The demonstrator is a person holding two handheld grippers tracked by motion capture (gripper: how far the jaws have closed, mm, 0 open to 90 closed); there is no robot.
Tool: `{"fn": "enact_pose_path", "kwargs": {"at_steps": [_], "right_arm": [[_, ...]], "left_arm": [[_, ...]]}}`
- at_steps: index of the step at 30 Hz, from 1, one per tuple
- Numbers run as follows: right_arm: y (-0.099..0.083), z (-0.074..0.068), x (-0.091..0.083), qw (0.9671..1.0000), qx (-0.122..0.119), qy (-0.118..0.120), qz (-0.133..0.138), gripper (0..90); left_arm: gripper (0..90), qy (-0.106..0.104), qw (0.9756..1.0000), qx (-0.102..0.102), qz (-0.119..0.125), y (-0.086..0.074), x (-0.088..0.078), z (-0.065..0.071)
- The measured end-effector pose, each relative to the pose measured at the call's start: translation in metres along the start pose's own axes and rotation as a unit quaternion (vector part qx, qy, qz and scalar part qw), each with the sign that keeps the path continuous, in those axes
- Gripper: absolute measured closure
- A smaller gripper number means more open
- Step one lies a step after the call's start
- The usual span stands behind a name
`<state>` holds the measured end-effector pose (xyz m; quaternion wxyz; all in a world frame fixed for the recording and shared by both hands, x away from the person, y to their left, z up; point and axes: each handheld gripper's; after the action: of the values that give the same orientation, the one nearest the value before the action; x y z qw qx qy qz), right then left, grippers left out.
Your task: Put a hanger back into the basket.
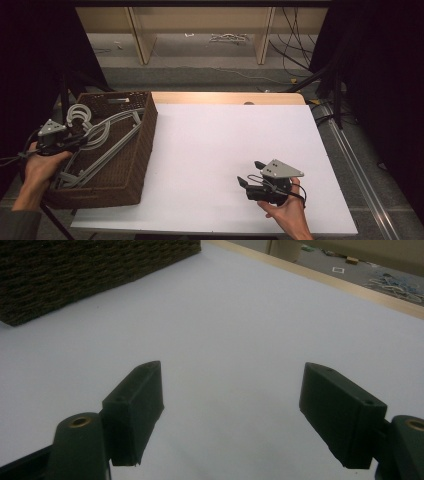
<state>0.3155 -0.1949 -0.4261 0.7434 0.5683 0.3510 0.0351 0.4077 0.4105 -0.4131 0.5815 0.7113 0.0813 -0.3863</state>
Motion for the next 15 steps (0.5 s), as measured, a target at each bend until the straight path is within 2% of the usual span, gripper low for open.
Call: {"fn": "enact_pose_path", "kwargs": {"at_steps": [1,5,6,7,10,15], "right_arm": [[0.000,0.000,0.000,1.0000,0.000,0.000,-0.001,26.6],[0.000,0.000,0.000,1.0000,0.000,-0.001,0.002,26.5],[0.000,0.000,0.000,1.0000,0.000,0.000,0.000,26.5],[0.000,0.000,0.000,1.0000,0.000,0.001,-0.001,26.6],[0.000,0.000,0.000,1.0000,0.000,0.001,0.000,26.5],[0.000,0.000,0.000,1.0000,0.001,0.000,0.001,26.5]], "left_arm": [[75.9,0.009,1.0000,-0.001,-0.001,0.000,0.001,0.001],[75.6,0.009,0.9995,-0.022,0.021,0.000,0.002,0.000],[74.4,0.012,0.9997,-0.016,0.012,0.001,0.000,-0.001],[72.0,0.020,0.9990,-0.030,0.026,0.001,0.000,0.000],[65.3,0.036,0.9979,-0.037,0.039,0.003,-0.007,0.001],[61.1,0.045,0.9975,-0.014,0.052,0.012,-0.018,0.011]]}}
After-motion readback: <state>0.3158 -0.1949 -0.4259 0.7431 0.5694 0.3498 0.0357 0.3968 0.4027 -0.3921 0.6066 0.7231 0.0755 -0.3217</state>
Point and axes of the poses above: each handheld gripper's, and its own axes: x roughly forward along the jaws, y roughly out of its top, z roughly to its right, and after that the axes turned 8 degrees about -y, right-handed
